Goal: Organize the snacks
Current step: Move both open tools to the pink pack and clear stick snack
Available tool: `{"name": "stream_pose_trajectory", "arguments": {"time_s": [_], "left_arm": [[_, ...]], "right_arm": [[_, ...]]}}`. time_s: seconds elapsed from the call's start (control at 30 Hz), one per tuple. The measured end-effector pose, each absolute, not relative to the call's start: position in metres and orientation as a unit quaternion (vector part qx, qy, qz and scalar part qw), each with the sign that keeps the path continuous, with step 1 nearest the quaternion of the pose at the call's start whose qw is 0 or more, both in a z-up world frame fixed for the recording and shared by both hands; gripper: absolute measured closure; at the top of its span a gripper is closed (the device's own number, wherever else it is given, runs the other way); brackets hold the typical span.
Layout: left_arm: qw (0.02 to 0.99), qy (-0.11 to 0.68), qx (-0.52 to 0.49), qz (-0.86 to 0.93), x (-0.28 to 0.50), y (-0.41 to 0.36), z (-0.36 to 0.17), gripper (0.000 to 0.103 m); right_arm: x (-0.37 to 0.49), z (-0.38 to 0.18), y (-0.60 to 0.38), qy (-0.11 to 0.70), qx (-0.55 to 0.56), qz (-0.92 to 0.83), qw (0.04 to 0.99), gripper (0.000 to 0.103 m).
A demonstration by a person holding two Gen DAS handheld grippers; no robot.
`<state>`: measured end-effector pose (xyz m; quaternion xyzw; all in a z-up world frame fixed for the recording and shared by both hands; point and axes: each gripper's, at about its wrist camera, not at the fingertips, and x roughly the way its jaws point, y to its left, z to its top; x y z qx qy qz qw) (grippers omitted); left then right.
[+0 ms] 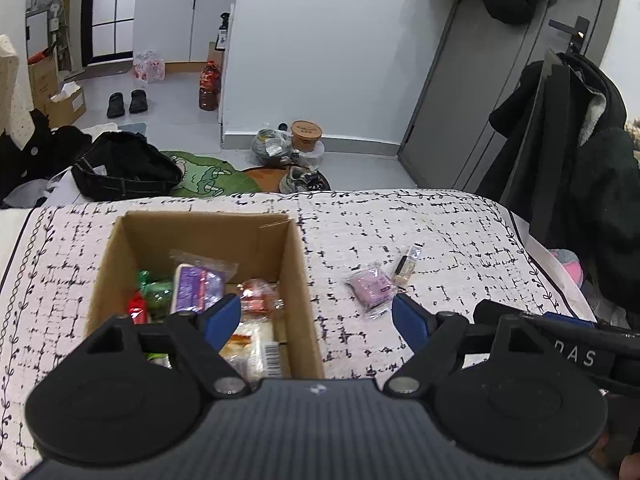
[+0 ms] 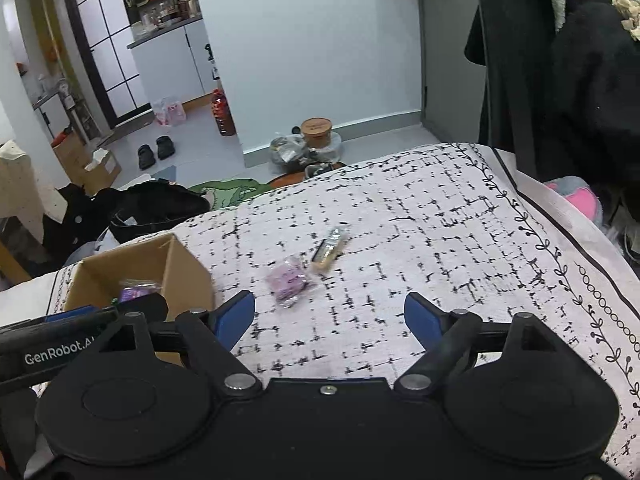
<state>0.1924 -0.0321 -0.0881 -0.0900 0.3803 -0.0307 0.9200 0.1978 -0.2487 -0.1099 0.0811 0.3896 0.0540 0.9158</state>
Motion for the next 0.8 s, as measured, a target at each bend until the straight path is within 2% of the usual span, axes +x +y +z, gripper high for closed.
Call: {"name": "stream_pose_trajectory", "arguments": {"time_s": [0.23, 0.37, 0.53, 0.8], "left_arm": [[0.921, 0.374, -0.091, -0.055, 0.202, -0.047, -0.087, 0.021], [0.922, 0.373, -0.088, -0.063, 0.209, -0.060, -0.088, 0.013], [0.913, 0.392, -0.090, -0.069, 0.222, -0.070, -0.095, 0.008], [0.906, 0.413, -0.076, -0.042, 0.241, -0.085, -0.109, 0.006]], "right_arm": [[0.204, -0.117, -0.266, 0.395, 0.096, 0.044, 0.912, 0.019], [0.209, -0.120, -0.279, 0.396, 0.107, 0.039, 0.911, 0.017], [0.218, -0.127, -0.295, 0.401, 0.113, 0.023, 0.909, 0.005], [0.228, -0.140, -0.324, 0.408, 0.147, 0.016, 0.901, 0.000]]}}
